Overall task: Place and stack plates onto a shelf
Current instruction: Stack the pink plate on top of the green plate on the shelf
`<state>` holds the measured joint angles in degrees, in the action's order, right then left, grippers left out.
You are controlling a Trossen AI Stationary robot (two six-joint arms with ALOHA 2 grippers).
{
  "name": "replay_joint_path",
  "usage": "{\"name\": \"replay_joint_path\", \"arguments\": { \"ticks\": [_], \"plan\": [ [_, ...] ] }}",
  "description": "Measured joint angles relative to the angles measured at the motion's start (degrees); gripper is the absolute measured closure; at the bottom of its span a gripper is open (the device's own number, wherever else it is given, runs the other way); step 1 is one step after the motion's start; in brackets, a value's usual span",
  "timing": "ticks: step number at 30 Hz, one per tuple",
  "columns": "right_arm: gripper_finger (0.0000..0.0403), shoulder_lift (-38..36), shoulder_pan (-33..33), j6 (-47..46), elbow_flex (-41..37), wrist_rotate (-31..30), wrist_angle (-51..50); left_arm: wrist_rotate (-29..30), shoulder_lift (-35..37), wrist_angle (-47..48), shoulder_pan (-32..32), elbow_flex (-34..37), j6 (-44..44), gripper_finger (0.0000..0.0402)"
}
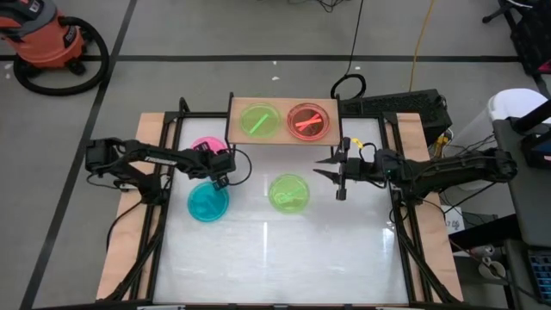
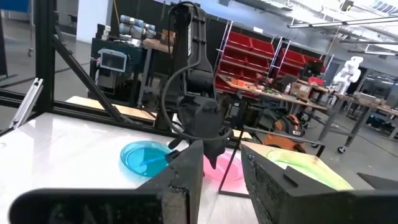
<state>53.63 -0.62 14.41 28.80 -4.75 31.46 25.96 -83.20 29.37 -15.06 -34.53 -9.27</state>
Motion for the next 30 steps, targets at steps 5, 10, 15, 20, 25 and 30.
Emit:
{"name": "replay_joint_path", "arguments": {
  "ticks": [5,10,15,20,25,30],
  "plan": [
    [0.0308,0.04,0.0,0.0,0.0,0.0,-0.24,-0.56,0.18,-1.32,-0.73,1.82,0.6,0.0234],
    [0.0308,0.04,-0.02,-0.08,0.0,0.0,-0.94,-2.28,0.11,-1.65,-0.53,1.89,1.87,0.0303],
    [0.0308,0.04,-0.02,-0.2,0.0,-0.04,-1.17,-3.68,0.05,-1.17,-0.53,1.64,2.09,0.0376],
    [0.0308,0.09,-0.02,-0.2,0.0,-0.09,-1.49,-3.03,0.37,6.92,-0.59,-1.4,-0.53,0.0395],
    [0.0308,0.09,-0.02,-0.2,0.0,-0.13,-1.75,-0.2,2.13,15.27,2.04,-5.75,-7.18,0.0398],
    [0.0308,0.09,-0.02,-0.2,0.0,-1.08,-1.96,8.57,3.81,27.62,6.39,-10.56,-18.7,0.0399]
  ]
}}
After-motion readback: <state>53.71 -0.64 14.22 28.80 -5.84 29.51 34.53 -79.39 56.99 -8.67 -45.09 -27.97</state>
